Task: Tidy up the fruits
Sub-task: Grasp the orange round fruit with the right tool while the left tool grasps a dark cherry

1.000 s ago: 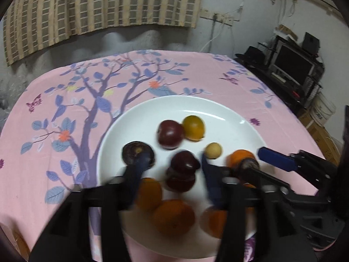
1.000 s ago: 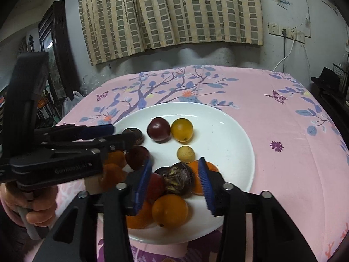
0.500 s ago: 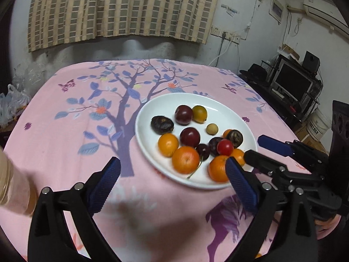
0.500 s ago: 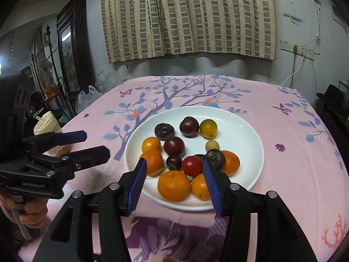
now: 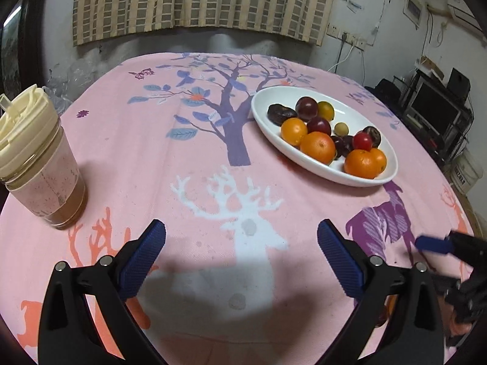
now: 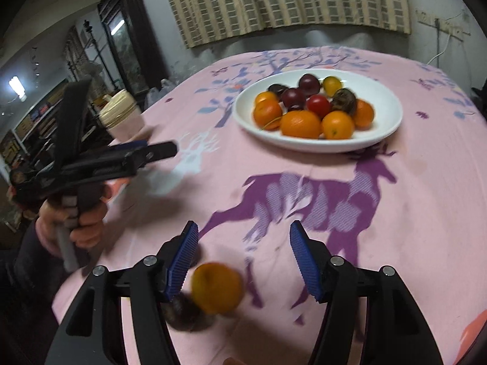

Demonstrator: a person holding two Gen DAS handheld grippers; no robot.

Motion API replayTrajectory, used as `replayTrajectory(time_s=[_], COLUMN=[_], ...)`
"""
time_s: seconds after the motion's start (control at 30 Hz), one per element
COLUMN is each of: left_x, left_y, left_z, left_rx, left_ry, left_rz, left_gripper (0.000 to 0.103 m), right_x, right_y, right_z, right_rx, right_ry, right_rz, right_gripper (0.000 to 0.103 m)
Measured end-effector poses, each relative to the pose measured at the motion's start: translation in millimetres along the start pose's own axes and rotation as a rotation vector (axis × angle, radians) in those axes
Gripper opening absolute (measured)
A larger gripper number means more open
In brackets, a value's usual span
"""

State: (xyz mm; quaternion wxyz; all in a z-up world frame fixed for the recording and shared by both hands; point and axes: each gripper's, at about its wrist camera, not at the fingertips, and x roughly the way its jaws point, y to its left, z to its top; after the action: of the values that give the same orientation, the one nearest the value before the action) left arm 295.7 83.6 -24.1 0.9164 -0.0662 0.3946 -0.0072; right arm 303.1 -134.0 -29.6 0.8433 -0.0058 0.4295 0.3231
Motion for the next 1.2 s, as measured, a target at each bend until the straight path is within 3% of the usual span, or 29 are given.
replayTrajectory(time_s=[0.23,0.5,0.53,0.63,0.7,0.77,0.83,1.0,1.07,1.2], left_x=[-1,-4,-4,-5,-10,-13,-13,-8,-6,-2], left_y=[-3,-9,-11,-27,-43,-60,-72,-83,-84,-83], left_z=[0,1,1,-5,-12,-21,-30,-43,-46,-45], left_rx=[0.017,0.033,0.042,0.115,0.186,0.266,0.304,0.33,0.329,0.327], left_ry=[0.003,0.011,0.025,0.104,0.125,0.146,0.177,0.223,0.241,0.266], left_rz=[-0.006,-0.034,-0.056,-0.227,-0.316,-0.37,-0.406,-0.433,-0.441,-0.44], left_gripper=[0.098,0.098,0.098,0.098,0.091,0.067,0.058,0.047,0.033,0.033], right_x=[6,12,11,1,-3,-4,-3,0,0,-1], right_y=[4,2,0,-12,-22,-28,-31,-30,-30,-31], right_z=[-15,-21,-20,-15,-14,-14,-15,-15,-15,-14], right_rx=[0.041,0.064,0.078,0.122,0.162,0.189,0.198,0.19,0.192,0.192], right_ry=[0.105,0.153,0.142,0.083,0.06,0.055,0.055,0.058,0.061,0.061], right_rz=[0.075,0.123,0.121,0.085,0.057,0.04,0.028,0.016,0.017,0.017], right_gripper=[0.054,0.037,0.037,0.037,0.037,0.037,0.037,0.037,0.037,0.038])
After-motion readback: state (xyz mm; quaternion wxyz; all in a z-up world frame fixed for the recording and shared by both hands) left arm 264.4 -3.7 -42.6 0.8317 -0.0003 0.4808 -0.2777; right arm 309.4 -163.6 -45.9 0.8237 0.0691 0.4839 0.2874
